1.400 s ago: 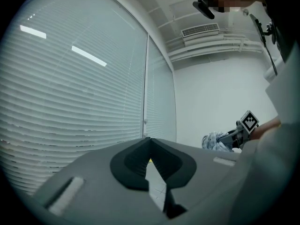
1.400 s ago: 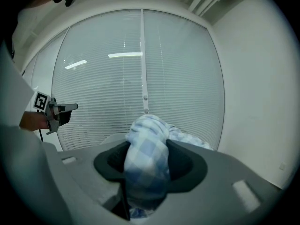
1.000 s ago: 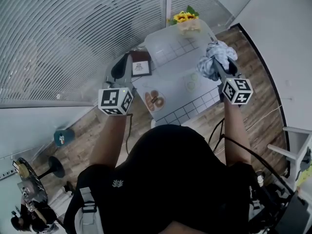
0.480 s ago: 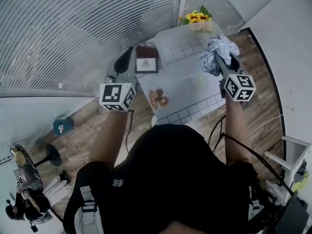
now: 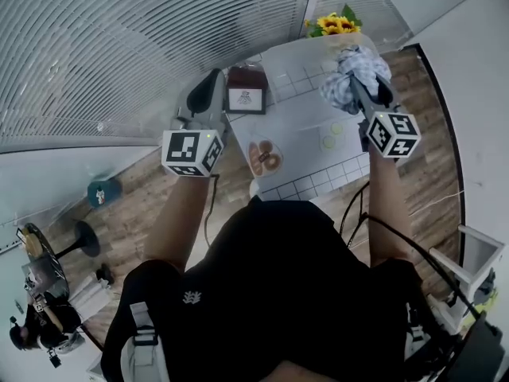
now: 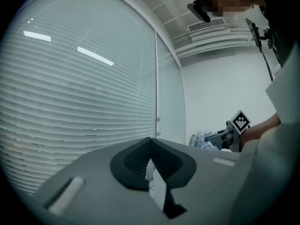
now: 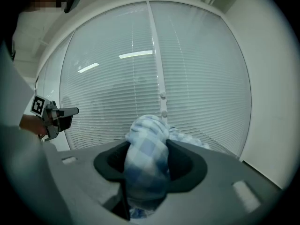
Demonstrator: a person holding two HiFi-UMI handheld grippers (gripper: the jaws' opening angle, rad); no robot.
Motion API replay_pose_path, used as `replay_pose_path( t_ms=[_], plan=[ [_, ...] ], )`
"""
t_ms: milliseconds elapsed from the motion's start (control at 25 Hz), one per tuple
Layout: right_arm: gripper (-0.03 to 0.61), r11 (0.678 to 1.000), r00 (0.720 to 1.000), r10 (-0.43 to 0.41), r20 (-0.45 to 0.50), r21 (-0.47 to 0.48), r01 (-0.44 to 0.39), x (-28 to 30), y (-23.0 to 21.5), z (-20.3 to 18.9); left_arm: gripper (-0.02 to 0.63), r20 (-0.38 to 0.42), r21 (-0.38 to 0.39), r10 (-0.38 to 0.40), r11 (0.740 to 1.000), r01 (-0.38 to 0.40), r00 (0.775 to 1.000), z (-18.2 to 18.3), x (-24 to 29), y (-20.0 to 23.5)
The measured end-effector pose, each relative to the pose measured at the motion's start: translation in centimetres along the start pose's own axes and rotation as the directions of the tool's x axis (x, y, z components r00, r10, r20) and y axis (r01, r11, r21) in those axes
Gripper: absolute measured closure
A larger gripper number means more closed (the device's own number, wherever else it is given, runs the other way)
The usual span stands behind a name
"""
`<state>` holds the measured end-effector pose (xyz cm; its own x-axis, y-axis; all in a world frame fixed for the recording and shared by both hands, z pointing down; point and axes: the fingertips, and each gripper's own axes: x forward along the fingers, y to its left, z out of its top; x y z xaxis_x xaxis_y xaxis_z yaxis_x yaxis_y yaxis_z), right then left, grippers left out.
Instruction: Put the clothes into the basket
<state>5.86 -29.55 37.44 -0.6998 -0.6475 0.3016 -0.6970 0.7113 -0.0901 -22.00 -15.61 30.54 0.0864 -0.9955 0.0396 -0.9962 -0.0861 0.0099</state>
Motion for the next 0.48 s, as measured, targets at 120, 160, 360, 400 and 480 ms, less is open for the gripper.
replay_pose_path(
  t_ms=[120, 160, 360, 400, 480],
  plan=[
    [0.376, 1.000, 1.000, 0.012, -0.006, -0.001, -0.012, 1.1, 0.4, -0.1, 0.606, 0.000, -0.005, 0.000, 1.000, 0.000, 1.000, -0.3, 0.4, 0.4],
    [0.376, 1.000, 1.000, 0.016, -0.009, -0.002, -0.016, 1.5, 0.6, -0.1, 0.606, -0.002, -0.006, -0.001, 1.000, 0.001, 1.000, -0.4, 0.5, 0.5],
    [0.376, 0.999, 0.999, 0.035, -0.021, -0.005, -0.035, 3.3, 1.2, -0.1, 0.606, -0.017, -0.015, -0.005, 1.000, 0.004, 1.000, -1.3, 1.1, 1.1],
    [0.376, 0.999, 0.999, 0.039, -0.023, -0.007, -0.039, 3.6, 1.3, -0.1, 0.606, -0.020, -0.017, -0.004, 1.000, 0.004, 1.000, -1.5, 1.2, 1.2],
    [0.376, 0.999, 0.999, 0.045, -0.029, -0.011, -0.046, 4.2, 1.6, -0.2, 0.606, -0.025, -0.021, -0.004, 1.000, 0.004, 1.000, -1.9, 1.5, 1.5]
  ],
)
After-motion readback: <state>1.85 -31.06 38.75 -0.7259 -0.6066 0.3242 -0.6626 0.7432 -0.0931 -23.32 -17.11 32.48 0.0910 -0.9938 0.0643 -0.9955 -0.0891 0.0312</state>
